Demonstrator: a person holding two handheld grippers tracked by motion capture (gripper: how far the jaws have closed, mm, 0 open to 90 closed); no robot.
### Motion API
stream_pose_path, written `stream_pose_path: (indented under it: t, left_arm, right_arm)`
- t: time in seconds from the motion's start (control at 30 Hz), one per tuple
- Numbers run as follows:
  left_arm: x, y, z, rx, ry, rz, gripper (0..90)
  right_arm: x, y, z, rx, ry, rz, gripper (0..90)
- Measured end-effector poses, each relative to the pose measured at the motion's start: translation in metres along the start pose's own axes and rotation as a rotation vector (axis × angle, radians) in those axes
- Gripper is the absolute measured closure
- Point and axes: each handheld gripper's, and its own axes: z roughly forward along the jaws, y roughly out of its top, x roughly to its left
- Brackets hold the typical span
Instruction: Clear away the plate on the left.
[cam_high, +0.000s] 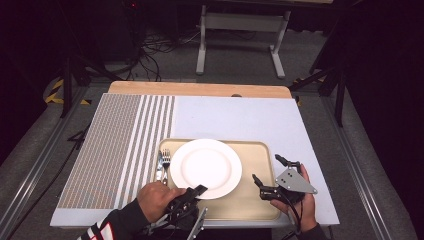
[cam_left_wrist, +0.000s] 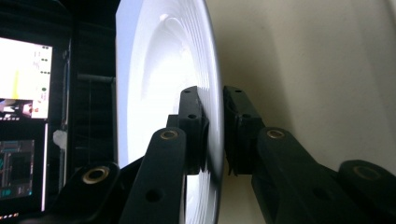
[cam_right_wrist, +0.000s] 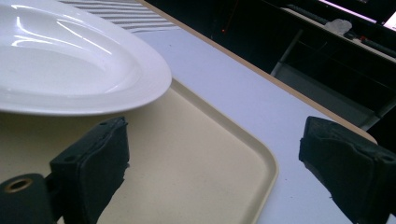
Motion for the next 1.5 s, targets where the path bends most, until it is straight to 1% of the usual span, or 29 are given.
stream_pose_path:
  t: [0.03,0.07,0.1,0.13,0.17,0.2,0.23,0.27,0.33,0.4,0.47,0.57,0.6,0.63,0.7,0.73,0.77,0.87,0.93,1.07,1.13,1.2,1.23,1.37,1.4,1.43,1.47,1.5]
  left_arm:
    - [0.000,0.001,0.000,-0.004,0.005,0.020,79.0]
    - [-0.002,0.002,0.000,-0.001,-0.004,0.009,78.9]
    - [-0.003,0.003,0.000,-0.007,0.004,0.020,78.9]
    - [-0.004,0.004,0.001,-0.007,-0.013,0.012,78.8]
    - [-0.004,0.005,0.001,-0.013,0.001,0.017,78.7]
    - [-0.005,0.005,0.002,-0.013,-0.015,0.021,78.6]
    - [-0.005,0.006,0.002,-0.017,-0.012,0.028,78.6]
    - [-0.007,0.007,0.003,-0.015,-0.022,0.018,78.5]
    - [-0.007,0.009,0.004,-0.024,-0.024,0.033,78.3]
    - [-0.008,0.010,0.006,-0.023,-0.023,0.027,78.4]
    - [-0.007,0.011,0.007,-0.033,-0.017,0.034,78.4]
    - [-0.007,0.011,0.009,-0.035,-0.022,0.023,78.7]
    - [-0.006,0.012,0.011,-0.043,-0.025,0.017,78.8]
    - [-0.006,0.012,0.012,-0.044,-0.037,0.005,79.1]
    - [-0.007,0.012,0.014,-0.054,-0.037,-0.011,79.3]
    - [-0.006,0.013,0.014,-0.055,-0.042,0.001,79.5]
    - [-0.006,0.013,0.015,-0.056,-0.049,-0.001,79.8]
    - [-0.005,0.013,0.016,-0.062,-0.051,-0.004,80.2]
    - [-0.004,0.013,0.018,-0.067,-0.053,-0.024,80.2]
    - [-0.002,0.012,0.022,-0.071,-0.070,-0.040,81.0]
    - [-0.002,0.014,0.023,-0.077,-0.069,-0.043,81.0]
    - [-0.001,0.016,0.022,-0.078,-0.066,-0.035,80.5]
    - [-0.001,0.016,0.022,-0.084,-0.057,-0.041,80.0]
    - [0.001,0.019,0.019,-0.101,-0.050,-0.048,79.6]
    - [0.002,0.019,0.018,-0.104,-0.050,-0.049,79.5]
    - [0.002,0.018,0.017,-0.105,-0.054,-0.060,78.6]
    - [0.002,0.018,0.017,-0.106,-0.056,-0.064,76.7]
    - [0.002,0.018,0.017,-0.105,-0.059,-0.064,76.3]
  right_arm:
    - [0.000,0.000,0.000,0.001,0.000,-0.005,9.1]
    - [0.001,0.000,0.000,0.001,0.001,-0.006,9.0]
    - [0.001,0.001,0.000,0.001,0.002,-0.007,9.0]
    - [0.002,0.001,0.000,0.002,0.004,-0.008,9.0]
    - [0.002,0.001,0.000,0.002,0.005,-0.010,9.1]
    - [0.002,0.001,0.000,0.003,0.005,-0.011,9.1]
    - [0.002,0.001,0.000,0.002,0.004,-0.010,9.1]
    - [0.002,0.001,0.000,0.001,0.004,-0.009,9.1]
    - [0.002,0.001,0.000,-0.001,0.002,-0.006,9.0]
    - [0.002,0.001,0.000,0.000,0.003,-0.006,9.0]
    - [0.002,0.001,0.000,0.001,0.004,-0.009,9.0]
    - [0.002,0.001,0.000,0.001,0.006,-0.010,9.1]
    - [0.002,0.001,0.000,0.001,0.006,-0.010,9.0]
    - [0.002,0.001,0.000,0.002,0.006,-0.009,9.0]
    - [0.002,0.001,0.000,0.002,0.008,-0.008,9.0]
    - [0.002,0.001,0.000,0.002,0.009,-0.009,9.0]
    - [0.003,0.001,0.000,0.003,0.010,-0.010,9.1]
    - [0.003,0.001,0.001,0.004,0.013,-0.010,9.0]
    - [0.003,0.001,0.002,0.008,0.014,-0.009,9.1]
    - [0.004,0.001,0.002,0.007,0.014,-0.012,9.1]
    - [0.004,0.002,0.002,0.003,0.015,-0.011,9.0]
    - [0.005,0.002,0.002,0.004,0.014,-0.011,9.0]
    - [0.005,0.002,0.002,0.005,0.014,-0.010,9.0]
    - [0.005,0.002,0.001,0.001,0.014,-0.010,9.0]
    - [0.005,0.002,0.001,0.000,0.014,-0.010,9.0]
    - [0.005,0.002,0.002,0.002,0.015,-0.010,9.0]
    - [0.006,0.002,0.002,0.003,0.016,-0.011,9.0]
    - [0.006,0.002,0.002,0.003,0.017,-0.009,9.0]
